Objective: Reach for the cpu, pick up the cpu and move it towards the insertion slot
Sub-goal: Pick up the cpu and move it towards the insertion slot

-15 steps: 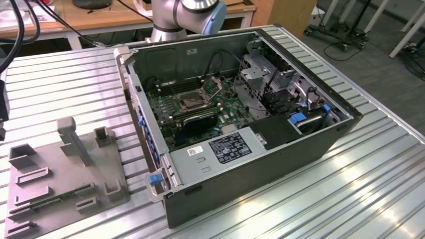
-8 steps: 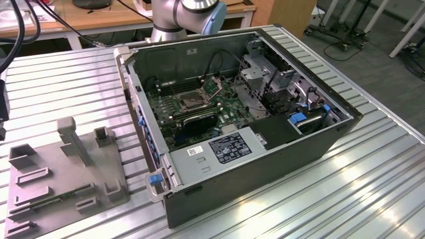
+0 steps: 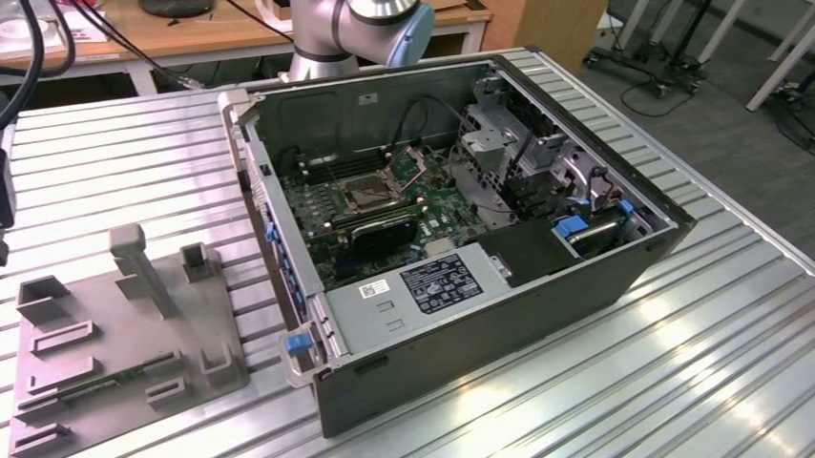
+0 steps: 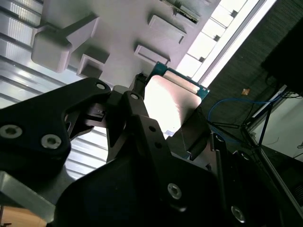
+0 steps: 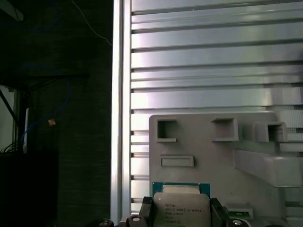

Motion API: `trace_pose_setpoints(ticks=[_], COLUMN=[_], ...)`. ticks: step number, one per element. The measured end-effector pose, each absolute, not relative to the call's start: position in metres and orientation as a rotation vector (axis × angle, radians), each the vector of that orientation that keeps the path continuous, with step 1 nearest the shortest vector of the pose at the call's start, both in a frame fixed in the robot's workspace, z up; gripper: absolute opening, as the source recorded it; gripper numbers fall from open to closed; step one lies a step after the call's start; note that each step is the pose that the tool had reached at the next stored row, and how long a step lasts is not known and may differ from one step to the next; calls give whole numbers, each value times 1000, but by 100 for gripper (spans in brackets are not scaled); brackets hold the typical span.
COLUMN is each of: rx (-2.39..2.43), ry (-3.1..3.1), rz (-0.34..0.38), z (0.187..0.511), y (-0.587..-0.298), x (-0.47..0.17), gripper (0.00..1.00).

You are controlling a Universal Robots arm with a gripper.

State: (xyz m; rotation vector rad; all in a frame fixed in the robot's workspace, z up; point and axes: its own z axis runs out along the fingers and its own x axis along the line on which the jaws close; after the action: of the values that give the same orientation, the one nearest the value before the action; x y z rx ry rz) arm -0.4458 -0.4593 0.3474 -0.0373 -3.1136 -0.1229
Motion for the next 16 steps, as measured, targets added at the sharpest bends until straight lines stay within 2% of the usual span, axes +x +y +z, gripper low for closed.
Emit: trace_pose_setpoints(ticks=[16], rx=[-37], ry=[-3114], rz=[-123], z=[368], y=[-459], x=[-446], gripper=[54])
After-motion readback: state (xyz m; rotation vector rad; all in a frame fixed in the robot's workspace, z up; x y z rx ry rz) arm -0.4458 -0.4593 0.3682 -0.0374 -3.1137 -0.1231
